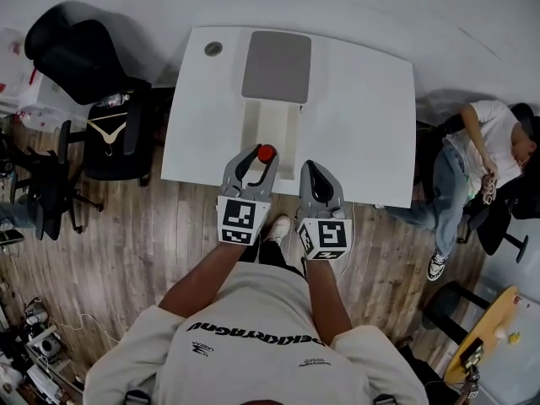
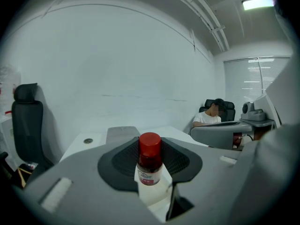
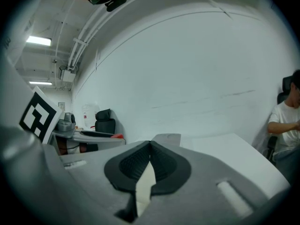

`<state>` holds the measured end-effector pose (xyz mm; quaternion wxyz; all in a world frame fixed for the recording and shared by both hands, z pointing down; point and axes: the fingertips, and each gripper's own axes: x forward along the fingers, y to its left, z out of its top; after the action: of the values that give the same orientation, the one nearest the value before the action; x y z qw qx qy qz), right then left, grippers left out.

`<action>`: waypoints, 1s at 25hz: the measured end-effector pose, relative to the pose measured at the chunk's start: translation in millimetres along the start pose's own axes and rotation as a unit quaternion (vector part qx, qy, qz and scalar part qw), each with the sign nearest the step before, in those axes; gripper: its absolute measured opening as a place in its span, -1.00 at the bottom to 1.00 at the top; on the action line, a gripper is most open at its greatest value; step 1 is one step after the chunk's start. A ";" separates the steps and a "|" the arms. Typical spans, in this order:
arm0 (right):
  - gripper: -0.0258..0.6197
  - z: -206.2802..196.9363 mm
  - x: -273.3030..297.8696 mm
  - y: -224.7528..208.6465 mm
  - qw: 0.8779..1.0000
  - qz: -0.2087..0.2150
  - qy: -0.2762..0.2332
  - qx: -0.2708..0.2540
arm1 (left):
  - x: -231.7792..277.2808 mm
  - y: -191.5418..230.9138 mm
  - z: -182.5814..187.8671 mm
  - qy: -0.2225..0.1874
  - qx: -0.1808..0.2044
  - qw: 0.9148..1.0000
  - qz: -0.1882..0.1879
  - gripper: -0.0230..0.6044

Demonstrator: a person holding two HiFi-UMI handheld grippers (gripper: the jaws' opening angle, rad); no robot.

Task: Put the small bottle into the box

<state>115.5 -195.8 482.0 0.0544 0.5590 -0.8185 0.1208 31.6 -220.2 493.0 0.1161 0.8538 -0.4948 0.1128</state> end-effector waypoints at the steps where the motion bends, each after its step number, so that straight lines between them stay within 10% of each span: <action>1: -0.92 -0.2 1.0 0.4 1.000 0.001 0.001 0.000 | 1.2 1.9 -0.4 0.001 0.000 1.000 0.002 -0.46; 25: -0.92 -16.5 20.0 -10.2 1.000 0.003 0.021 0.006 | 53.8 30.7 -36.0 0.035 -0.002 0.999 0.027 -0.47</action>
<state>116.8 -213.1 503.8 0.0677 0.5545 -0.8180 0.1374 28.2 -268.0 546.3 0.1319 0.8356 -0.5135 0.1442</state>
